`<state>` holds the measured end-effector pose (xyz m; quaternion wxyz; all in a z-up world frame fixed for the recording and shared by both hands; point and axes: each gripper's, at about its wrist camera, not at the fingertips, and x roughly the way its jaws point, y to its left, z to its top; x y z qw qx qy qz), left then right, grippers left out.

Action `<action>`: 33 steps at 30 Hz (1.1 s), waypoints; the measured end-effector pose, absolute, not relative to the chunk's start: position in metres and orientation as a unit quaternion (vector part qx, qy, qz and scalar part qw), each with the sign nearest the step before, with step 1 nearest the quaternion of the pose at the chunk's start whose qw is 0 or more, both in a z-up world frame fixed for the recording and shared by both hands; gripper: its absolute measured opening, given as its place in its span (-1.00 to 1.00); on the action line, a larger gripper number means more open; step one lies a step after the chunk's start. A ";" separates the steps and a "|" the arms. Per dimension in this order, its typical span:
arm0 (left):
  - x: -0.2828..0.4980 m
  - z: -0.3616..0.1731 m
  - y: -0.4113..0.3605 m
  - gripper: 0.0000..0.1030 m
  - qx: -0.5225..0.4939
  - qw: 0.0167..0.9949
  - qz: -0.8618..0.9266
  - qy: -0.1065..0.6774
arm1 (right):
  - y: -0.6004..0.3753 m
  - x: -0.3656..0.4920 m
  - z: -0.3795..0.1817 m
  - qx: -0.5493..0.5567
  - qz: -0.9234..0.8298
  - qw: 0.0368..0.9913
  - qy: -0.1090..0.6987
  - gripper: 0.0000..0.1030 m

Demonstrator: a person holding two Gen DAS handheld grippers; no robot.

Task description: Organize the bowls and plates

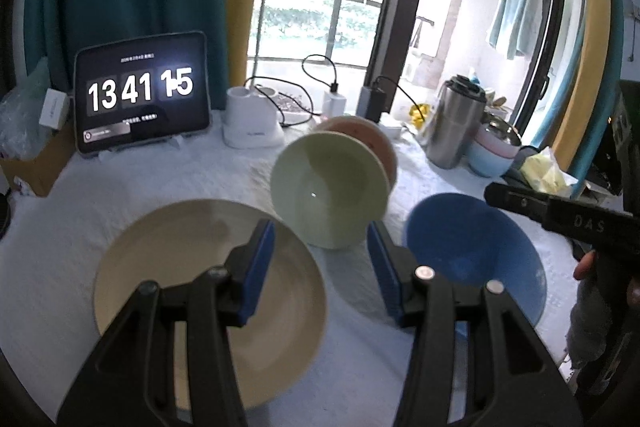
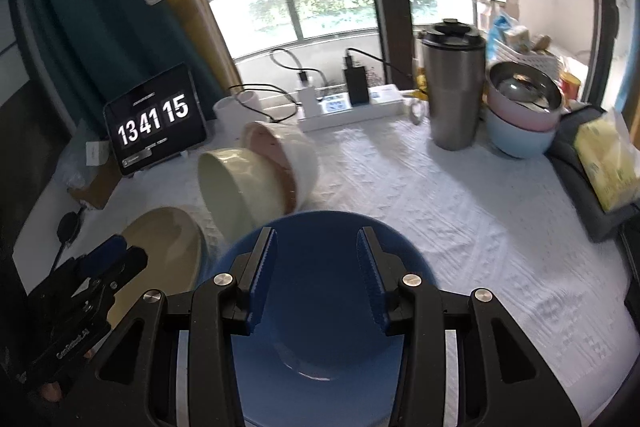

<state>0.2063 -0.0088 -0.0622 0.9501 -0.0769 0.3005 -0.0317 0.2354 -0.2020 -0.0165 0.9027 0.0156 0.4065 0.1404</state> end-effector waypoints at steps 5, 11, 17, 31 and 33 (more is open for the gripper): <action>0.217 -0.062 -0.001 -0.03 -0.063 0.951 -0.030 0.300 | -0.178 0.242 -0.018 0.000 0.151 0.899 0.411 -0.15; 0.227 -0.063 0.008 -0.03 -0.060 0.950 -0.032 0.304 | -0.154 0.251 -0.021 -0.014 0.160 0.892 0.423 -0.15; 0.243 -0.063 0.016 -0.03 -0.060 0.943 -0.030 0.327 | -0.138 0.264 -0.024 -0.014 0.163 0.885 0.435 -0.15; 0.300 -0.087 0.029 -0.03 -0.058 0.924 -0.025 0.378 | -0.105 0.306 -0.049 -0.037 0.158 0.848 0.504 -0.16; 0.307 -0.090 0.031 -0.03 -0.062 0.923 -0.021 0.379 | -0.101 0.309 -0.053 -0.043 0.152 0.846 0.509 -0.17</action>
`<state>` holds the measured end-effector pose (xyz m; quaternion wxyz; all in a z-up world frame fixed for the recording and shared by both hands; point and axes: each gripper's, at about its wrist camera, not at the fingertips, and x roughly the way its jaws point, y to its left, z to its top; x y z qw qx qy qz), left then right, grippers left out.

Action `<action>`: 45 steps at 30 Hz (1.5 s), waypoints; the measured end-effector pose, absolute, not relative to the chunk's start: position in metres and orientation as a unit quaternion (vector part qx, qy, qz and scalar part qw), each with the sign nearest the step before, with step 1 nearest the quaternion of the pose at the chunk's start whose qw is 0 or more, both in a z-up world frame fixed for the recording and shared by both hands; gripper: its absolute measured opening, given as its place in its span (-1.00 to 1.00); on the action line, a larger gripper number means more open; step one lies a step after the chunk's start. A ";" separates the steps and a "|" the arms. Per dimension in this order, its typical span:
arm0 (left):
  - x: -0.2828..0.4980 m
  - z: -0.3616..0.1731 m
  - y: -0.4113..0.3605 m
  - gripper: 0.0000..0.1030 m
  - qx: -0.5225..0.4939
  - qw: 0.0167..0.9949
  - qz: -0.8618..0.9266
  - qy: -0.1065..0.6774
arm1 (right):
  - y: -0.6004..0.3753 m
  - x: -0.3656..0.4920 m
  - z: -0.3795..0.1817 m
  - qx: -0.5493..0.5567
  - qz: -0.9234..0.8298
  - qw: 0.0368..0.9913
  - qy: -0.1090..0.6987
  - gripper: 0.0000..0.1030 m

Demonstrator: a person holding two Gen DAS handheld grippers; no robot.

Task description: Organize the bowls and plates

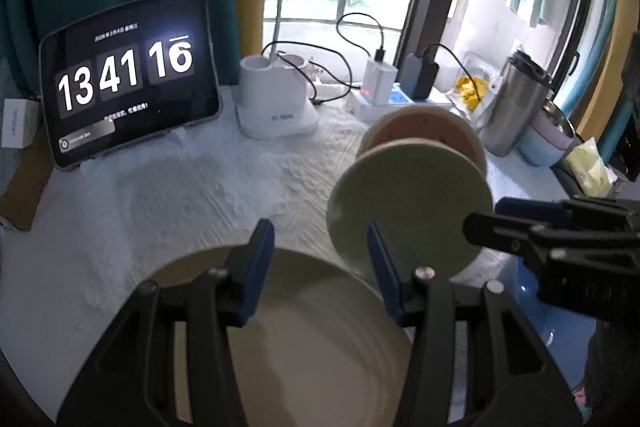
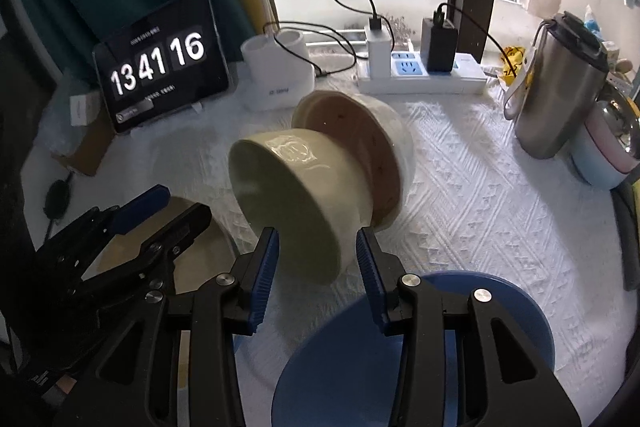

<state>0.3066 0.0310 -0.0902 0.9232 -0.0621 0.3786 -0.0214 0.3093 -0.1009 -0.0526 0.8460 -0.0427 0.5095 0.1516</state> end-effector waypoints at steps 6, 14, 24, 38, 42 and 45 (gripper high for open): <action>0.326 -0.099 0.033 -0.03 -0.086 0.914 -0.034 0.395 | -0.099 0.325 -0.067 -0.039 0.130 0.834 0.535 -0.22; 0.348 -0.115 0.032 -0.03 -0.109 0.901 -0.035 0.419 | -0.106 0.335 -0.077 -0.023 0.114 0.830 0.546 -0.46; 0.360 -0.125 0.031 -0.03 -0.118 0.893 -0.028 0.434 | -0.113 0.339 -0.078 0.012 0.111 0.835 0.539 -0.48; 0.355 -0.121 0.025 -0.47 -0.099 0.899 -0.064 0.422 | -0.106 0.335 -0.078 -0.004 0.106 0.848 0.519 -0.54; 0.350 -0.116 0.024 -0.48 -0.093 0.904 -0.067 0.413 | -0.110 0.334 -0.077 0.004 0.102 0.851 0.516 -0.64; 0.347 -0.115 0.023 -0.48 -0.094 0.905 -0.070 0.410 | -0.113 0.331 -0.075 0.012 0.096 0.854 0.510 -0.65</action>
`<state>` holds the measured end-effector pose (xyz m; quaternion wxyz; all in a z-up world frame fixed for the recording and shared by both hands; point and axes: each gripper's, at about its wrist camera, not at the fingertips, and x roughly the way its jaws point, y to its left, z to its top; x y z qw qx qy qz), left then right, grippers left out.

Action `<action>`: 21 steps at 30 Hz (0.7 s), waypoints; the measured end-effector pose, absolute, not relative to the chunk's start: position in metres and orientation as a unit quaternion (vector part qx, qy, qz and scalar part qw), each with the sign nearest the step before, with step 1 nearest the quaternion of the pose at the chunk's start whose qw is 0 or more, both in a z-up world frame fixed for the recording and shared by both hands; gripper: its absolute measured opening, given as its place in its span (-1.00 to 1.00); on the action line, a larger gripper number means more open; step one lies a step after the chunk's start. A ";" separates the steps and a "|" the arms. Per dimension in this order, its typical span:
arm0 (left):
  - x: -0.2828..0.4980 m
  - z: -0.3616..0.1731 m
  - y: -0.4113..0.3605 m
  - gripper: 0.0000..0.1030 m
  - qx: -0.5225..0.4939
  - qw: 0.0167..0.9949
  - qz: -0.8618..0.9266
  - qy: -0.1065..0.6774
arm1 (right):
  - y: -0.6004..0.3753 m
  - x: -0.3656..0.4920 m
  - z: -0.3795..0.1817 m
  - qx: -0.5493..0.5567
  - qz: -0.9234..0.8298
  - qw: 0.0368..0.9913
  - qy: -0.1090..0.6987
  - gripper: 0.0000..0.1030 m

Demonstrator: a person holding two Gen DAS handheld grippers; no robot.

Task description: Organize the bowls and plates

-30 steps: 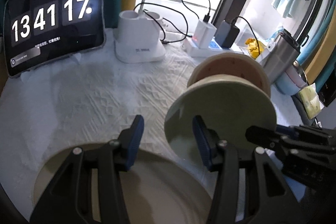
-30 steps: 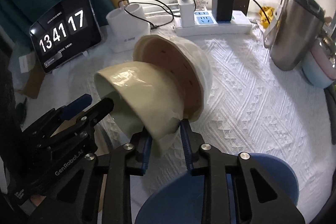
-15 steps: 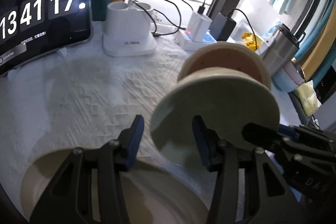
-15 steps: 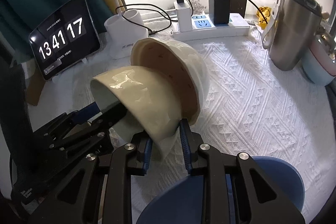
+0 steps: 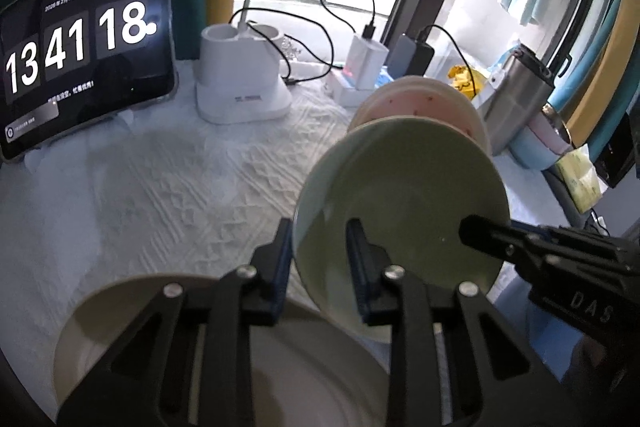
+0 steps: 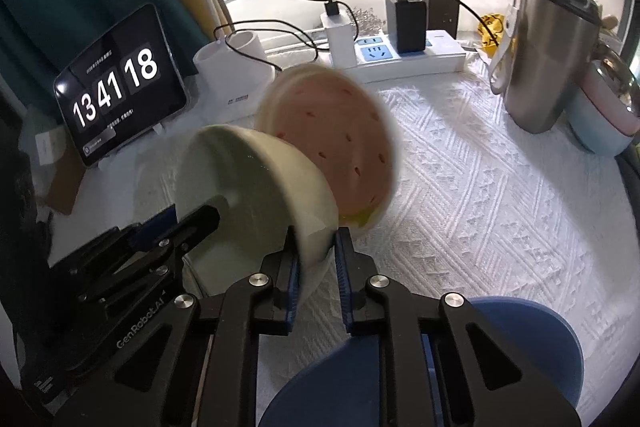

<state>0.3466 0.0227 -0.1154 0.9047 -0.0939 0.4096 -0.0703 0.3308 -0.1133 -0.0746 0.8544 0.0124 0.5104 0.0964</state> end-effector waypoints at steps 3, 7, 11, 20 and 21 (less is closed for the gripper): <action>0.342 -0.110 0.021 -0.48 -0.091 0.909 -0.076 0.401 | -0.114 0.326 -0.065 0.009 0.096 0.866 0.491 -0.66; 0.339 -0.106 0.020 -0.48 -0.093 0.910 -0.084 0.395 | -0.118 0.325 -0.056 0.014 0.100 0.870 0.482 -0.67; 0.335 -0.102 0.020 -0.48 -0.100 0.909 -0.094 0.394 | -0.124 0.324 -0.053 0.021 0.103 0.870 0.482 -0.68; 0.312 -0.067 0.010 -0.48 -0.083 0.926 -0.093 0.357 | -0.134 0.312 -0.032 0.031 0.120 0.875 0.468 -0.68; 0.309 -0.063 0.009 -0.47 -0.080 0.928 -0.092 0.353 | -0.136 0.311 -0.029 0.032 0.122 0.876 0.465 -0.69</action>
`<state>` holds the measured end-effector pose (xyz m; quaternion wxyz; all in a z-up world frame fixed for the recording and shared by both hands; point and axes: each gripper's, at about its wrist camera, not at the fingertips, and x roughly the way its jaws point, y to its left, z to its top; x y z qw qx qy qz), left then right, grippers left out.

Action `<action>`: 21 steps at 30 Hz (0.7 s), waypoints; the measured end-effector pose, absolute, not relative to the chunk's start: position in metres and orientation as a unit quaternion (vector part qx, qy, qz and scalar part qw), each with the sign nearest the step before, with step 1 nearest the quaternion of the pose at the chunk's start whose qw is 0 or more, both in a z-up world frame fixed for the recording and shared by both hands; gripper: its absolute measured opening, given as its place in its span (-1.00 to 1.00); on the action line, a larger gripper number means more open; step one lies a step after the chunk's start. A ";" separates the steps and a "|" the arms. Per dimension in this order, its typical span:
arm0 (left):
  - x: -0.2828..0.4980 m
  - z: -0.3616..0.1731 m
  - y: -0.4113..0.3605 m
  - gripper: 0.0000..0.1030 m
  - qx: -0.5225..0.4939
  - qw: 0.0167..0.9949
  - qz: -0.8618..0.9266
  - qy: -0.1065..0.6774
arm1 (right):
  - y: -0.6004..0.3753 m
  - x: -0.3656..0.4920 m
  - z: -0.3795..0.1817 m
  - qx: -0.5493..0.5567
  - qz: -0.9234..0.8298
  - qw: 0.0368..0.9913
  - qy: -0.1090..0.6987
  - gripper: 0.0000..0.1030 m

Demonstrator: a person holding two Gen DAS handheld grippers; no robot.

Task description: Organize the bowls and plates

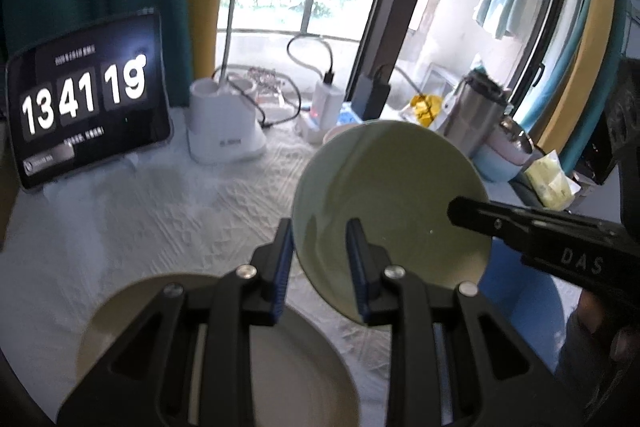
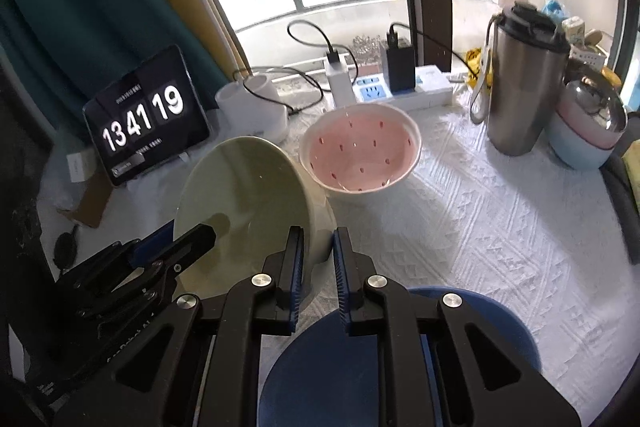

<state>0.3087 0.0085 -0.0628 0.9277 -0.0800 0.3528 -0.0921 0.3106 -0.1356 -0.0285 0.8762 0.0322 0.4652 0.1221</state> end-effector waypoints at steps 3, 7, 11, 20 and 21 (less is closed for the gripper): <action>0.300 -0.050 0.004 -0.47 -0.074 0.932 -0.093 0.342 | -0.139 0.306 -0.014 0.034 0.128 0.881 0.454 -0.69; 0.288 -0.037 -0.007 -0.47 -0.066 0.935 -0.101 0.332 | -0.148 0.298 -0.001 0.039 0.131 0.886 0.443 -0.69; 0.280 -0.031 -0.018 -0.47 -0.061 0.936 -0.110 0.330 | -0.161 0.290 0.008 0.043 0.130 0.889 0.437 -0.69; 0.266 -0.024 -0.046 -0.47 -0.050 0.934 -0.128 0.329 | -0.189 0.269 0.017 0.042 0.122 0.892 0.433 -0.69; 0.265 -0.024 -0.051 -0.47 -0.048 0.934 -0.131 0.330 | -0.193 0.267 0.017 0.044 0.121 0.891 0.435 -0.69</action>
